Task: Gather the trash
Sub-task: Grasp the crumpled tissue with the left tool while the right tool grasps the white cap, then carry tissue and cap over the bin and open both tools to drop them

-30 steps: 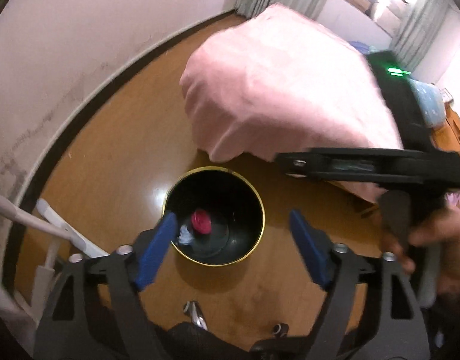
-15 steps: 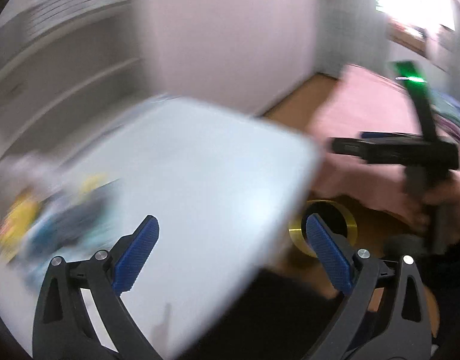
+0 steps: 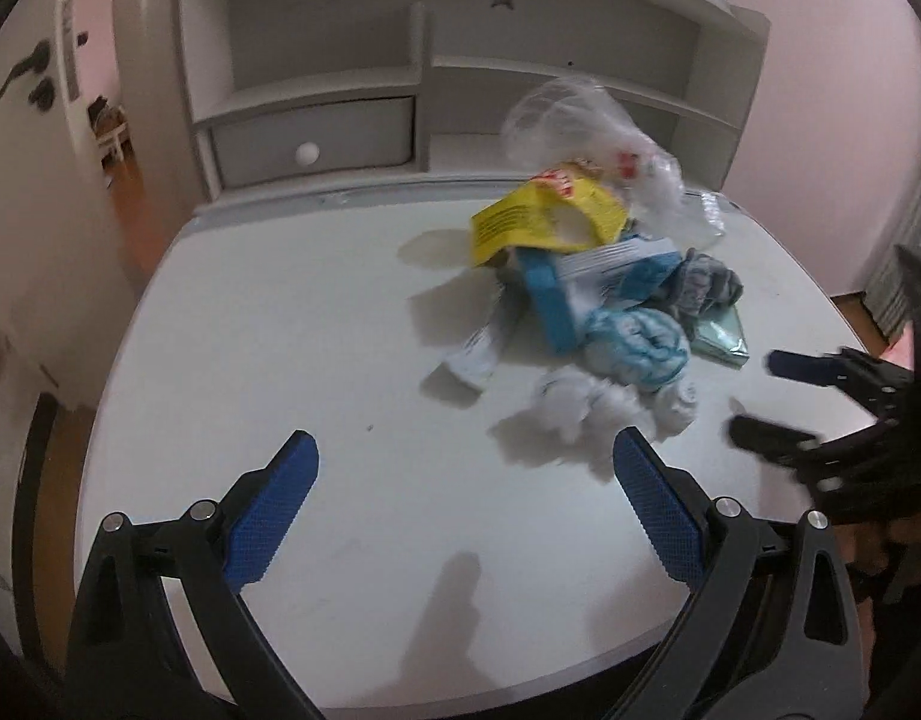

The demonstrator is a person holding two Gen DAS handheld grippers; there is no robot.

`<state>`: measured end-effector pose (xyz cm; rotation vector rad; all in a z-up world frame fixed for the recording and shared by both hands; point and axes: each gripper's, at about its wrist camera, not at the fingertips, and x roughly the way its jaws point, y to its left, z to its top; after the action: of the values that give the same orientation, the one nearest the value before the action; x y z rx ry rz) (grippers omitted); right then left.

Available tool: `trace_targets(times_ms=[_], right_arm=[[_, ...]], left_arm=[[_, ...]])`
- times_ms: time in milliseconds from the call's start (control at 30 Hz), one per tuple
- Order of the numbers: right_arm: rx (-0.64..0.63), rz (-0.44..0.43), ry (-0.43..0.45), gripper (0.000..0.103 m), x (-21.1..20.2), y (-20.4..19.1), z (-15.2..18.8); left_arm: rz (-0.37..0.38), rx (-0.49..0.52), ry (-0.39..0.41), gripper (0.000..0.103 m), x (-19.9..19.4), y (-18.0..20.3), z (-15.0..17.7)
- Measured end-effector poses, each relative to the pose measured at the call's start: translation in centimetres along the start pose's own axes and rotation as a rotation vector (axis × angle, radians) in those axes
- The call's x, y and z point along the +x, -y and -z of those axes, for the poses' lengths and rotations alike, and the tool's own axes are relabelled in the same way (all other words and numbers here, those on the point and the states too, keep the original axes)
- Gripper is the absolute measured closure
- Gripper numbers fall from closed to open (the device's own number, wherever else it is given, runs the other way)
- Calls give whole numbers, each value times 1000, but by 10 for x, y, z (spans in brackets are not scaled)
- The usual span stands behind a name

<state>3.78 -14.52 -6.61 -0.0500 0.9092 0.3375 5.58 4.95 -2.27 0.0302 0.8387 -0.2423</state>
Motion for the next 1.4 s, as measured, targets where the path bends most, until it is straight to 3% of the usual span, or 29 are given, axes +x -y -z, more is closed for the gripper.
trace_targets(times_ms=[133,167,267,500,767,800,833,900,933,1067,1233,1400], right_arm=[[-38,24,-20,28,15,-10,-4],[-41,31,-23,35,17,-11,-5],[-47,18,-26,71,18,-10,-4],[-3,22,33,71,-25,7,16],[95,52,52,71,-51,44,48],[109,59,54,71,-54,51,52],[119,63,55,71,-55,58,53],[142,73,58,71,-59,67,58],[152,79,62,71,-61,71,60],[195,103,86,71,-74,84,67],[324,174,125,71,-107,135,93],[504,281,145,71,-142,202,137]], left_arm=[[9,12,-6,7,9,1,7],[17,23,-11,7,13,5,7],[32,48,-18,7,20,13,10],[50,90,-37,7,40,40,7],[-2,140,-60,8,64,67,6],[-3,145,-62,12,66,68,7],[-6,147,-65,27,68,69,8],[1,147,-83,43,70,69,9],[6,144,-79,47,68,70,8],[21,158,-43,49,51,77,4],[92,210,12,49,26,117,-5],[250,339,37,49,17,203,-10]])
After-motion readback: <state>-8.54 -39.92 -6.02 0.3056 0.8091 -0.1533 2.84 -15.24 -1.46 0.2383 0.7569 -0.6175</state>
